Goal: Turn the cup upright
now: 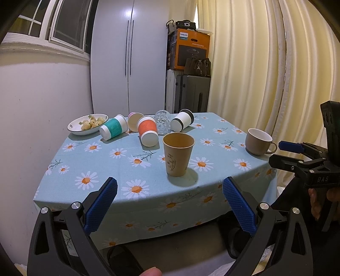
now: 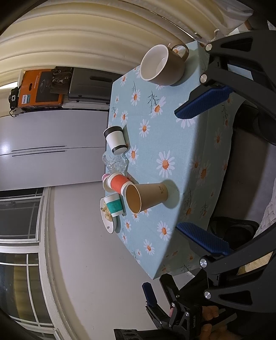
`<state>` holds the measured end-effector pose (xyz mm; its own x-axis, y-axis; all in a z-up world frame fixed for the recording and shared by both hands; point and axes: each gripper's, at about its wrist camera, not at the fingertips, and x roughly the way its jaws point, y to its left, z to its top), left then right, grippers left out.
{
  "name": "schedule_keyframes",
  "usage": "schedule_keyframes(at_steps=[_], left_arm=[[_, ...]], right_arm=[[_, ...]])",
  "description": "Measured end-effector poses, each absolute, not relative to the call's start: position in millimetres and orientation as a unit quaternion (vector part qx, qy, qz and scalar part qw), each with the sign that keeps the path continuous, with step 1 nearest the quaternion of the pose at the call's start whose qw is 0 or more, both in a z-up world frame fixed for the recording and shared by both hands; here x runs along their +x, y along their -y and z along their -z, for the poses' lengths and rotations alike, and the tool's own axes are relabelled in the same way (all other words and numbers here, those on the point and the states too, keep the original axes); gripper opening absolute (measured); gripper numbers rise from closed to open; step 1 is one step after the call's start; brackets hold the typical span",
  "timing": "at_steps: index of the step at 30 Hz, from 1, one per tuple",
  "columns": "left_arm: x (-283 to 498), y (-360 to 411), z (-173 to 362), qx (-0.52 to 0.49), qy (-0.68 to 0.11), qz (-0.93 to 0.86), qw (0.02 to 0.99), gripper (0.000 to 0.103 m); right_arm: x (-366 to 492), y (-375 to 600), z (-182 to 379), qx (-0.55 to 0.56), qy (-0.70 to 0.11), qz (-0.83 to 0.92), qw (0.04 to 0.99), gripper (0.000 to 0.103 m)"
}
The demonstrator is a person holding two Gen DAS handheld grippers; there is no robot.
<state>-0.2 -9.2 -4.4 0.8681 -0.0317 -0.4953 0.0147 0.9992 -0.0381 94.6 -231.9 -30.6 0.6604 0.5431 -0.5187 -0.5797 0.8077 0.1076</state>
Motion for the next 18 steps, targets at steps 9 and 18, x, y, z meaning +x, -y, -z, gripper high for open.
schedule_keyframes(at_steps=[9,18], left_arm=[[-0.6,9.1,4.4,-0.016,-0.257,0.012,0.966,0.097],[-0.7,8.0,6.1,-0.015,-0.259,0.014,0.966,0.097]], right_arm=[[95.3,232.8,31.8,-0.034,-0.274,-0.308,0.91,0.096],[94.5,234.1,32.4,-0.035,-0.275,-0.309,0.91,0.096]])
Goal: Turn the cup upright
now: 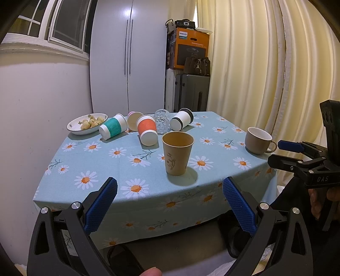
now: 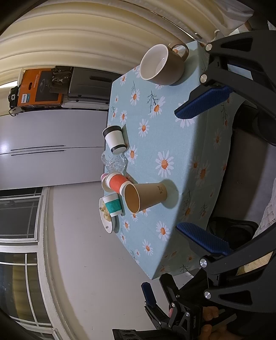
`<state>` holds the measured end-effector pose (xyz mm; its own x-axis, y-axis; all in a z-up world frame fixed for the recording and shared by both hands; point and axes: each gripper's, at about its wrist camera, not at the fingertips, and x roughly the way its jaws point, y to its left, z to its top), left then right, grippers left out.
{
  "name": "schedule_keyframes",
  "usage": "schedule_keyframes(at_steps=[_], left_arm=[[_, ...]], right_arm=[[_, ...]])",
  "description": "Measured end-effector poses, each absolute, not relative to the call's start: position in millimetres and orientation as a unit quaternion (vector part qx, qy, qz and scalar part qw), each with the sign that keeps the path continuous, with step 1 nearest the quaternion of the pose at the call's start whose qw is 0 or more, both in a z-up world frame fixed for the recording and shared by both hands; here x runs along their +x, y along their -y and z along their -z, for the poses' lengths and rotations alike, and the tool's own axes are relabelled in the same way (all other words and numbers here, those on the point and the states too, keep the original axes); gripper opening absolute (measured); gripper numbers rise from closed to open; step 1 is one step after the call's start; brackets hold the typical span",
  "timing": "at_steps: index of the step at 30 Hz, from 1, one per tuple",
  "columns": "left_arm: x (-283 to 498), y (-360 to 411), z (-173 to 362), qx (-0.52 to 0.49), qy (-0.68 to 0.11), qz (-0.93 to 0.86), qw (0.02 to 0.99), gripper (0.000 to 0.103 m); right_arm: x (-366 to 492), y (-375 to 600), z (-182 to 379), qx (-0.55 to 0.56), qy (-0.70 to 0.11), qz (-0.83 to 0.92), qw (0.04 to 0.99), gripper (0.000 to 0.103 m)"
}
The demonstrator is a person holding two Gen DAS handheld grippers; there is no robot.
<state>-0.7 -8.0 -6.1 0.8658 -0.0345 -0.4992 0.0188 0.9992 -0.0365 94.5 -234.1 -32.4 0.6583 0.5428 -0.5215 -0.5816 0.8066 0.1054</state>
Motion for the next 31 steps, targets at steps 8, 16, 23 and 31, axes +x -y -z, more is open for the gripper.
schedule_keyframes(at_steps=[8,16,23,31], left_arm=[[-1.1,7.9,6.2,-0.015,-0.259,0.015,0.966,0.097],[-1.1,11.0,6.9,-0.011,-0.261,0.021,0.965,0.097],[-2.2,12.6,6.5,-0.008,-0.258,0.028,0.966,0.097],[-0.5,12.2,6.6,-0.008,-0.258,0.024,0.966,0.097]], right_arm=[[94.6,233.6,32.5,-0.036,-0.275,-0.309,0.91,0.096],[94.7,233.5,32.4,-0.036,-0.276,-0.309,0.91,0.096],[94.5,234.2,33.0,-0.036,-0.276,-0.309,0.91,0.096],[94.0,234.1,33.2,-0.038,-0.276,-0.309,0.909,0.096]])
